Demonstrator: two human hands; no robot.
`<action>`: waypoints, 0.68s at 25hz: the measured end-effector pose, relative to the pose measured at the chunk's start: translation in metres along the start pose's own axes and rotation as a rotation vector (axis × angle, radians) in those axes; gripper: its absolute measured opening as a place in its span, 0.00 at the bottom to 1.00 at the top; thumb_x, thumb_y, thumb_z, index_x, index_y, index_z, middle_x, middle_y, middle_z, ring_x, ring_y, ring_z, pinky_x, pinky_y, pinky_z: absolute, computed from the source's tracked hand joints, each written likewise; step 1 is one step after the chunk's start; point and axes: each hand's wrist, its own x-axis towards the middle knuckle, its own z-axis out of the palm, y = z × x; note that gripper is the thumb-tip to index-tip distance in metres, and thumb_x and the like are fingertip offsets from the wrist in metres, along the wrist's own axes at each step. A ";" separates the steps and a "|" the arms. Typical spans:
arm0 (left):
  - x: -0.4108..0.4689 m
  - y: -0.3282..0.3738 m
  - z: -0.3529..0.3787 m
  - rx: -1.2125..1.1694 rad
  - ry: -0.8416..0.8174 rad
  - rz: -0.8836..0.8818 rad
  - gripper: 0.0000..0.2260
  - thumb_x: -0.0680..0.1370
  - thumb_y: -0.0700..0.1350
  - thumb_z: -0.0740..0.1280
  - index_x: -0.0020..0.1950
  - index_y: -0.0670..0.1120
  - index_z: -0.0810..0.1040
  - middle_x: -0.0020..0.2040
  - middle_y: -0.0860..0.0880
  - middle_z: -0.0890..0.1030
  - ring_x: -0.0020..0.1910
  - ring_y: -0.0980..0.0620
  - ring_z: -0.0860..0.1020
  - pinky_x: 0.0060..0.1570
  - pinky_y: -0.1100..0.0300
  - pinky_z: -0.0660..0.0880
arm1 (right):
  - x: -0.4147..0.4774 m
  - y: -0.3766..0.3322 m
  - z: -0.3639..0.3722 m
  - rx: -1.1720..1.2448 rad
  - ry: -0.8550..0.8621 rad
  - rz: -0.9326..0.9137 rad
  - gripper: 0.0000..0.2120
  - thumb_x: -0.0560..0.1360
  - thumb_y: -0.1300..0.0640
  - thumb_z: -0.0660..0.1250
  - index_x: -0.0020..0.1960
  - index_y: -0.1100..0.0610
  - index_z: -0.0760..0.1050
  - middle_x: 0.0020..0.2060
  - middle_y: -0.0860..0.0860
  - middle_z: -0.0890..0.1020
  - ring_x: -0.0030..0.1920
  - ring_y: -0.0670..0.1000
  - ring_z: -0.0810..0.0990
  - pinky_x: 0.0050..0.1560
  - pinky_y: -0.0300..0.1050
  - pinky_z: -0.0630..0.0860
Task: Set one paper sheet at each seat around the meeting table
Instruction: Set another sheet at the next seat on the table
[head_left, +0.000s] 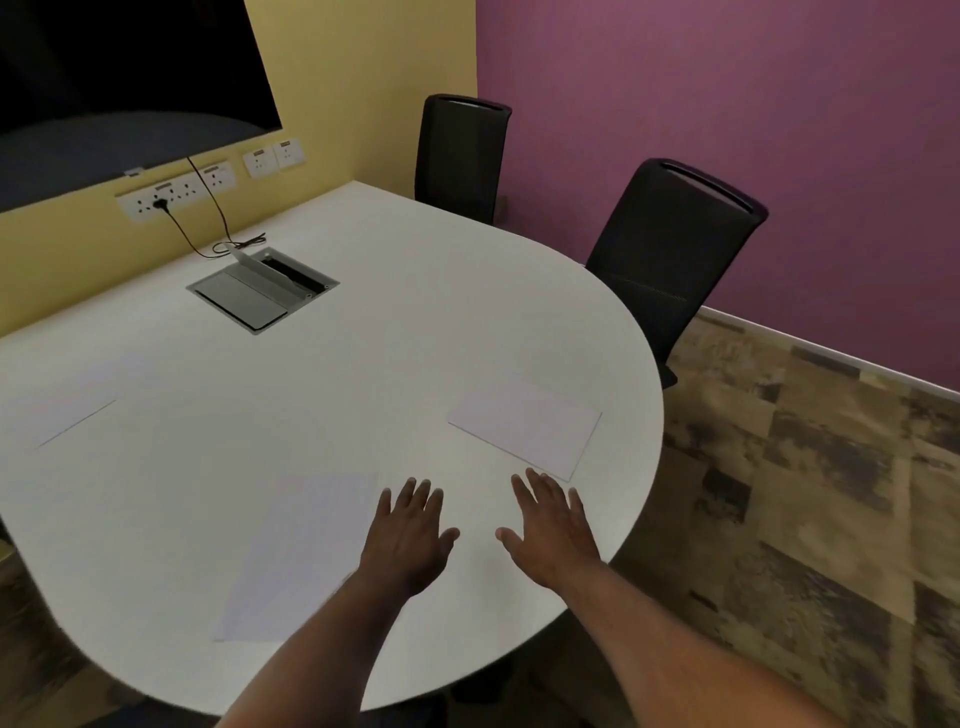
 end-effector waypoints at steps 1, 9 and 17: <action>0.003 0.020 0.000 -0.013 0.002 -0.022 0.31 0.82 0.61 0.50 0.80 0.47 0.56 0.81 0.47 0.57 0.81 0.47 0.51 0.78 0.45 0.47 | 0.000 0.017 -0.007 -0.005 0.001 -0.020 0.37 0.80 0.37 0.54 0.82 0.49 0.43 0.82 0.50 0.45 0.81 0.52 0.41 0.77 0.59 0.39; 0.042 0.119 -0.018 -0.037 0.037 -0.065 0.31 0.82 0.62 0.50 0.81 0.47 0.56 0.82 0.47 0.56 0.81 0.48 0.50 0.77 0.45 0.48 | 0.018 0.113 -0.057 -0.057 0.005 -0.085 0.38 0.80 0.36 0.54 0.82 0.49 0.42 0.82 0.51 0.44 0.81 0.53 0.41 0.77 0.61 0.39; 0.096 0.160 -0.003 -0.080 0.004 -0.169 0.31 0.82 0.62 0.50 0.80 0.46 0.56 0.81 0.47 0.57 0.81 0.47 0.51 0.78 0.44 0.48 | 0.071 0.169 -0.077 -0.103 -0.020 -0.163 0.38 0.80 0.35 0.53 0.82 0.50 0.43 0.82 0.51 0.45 0.81 0.53 0.41 0.77 0.59 0.39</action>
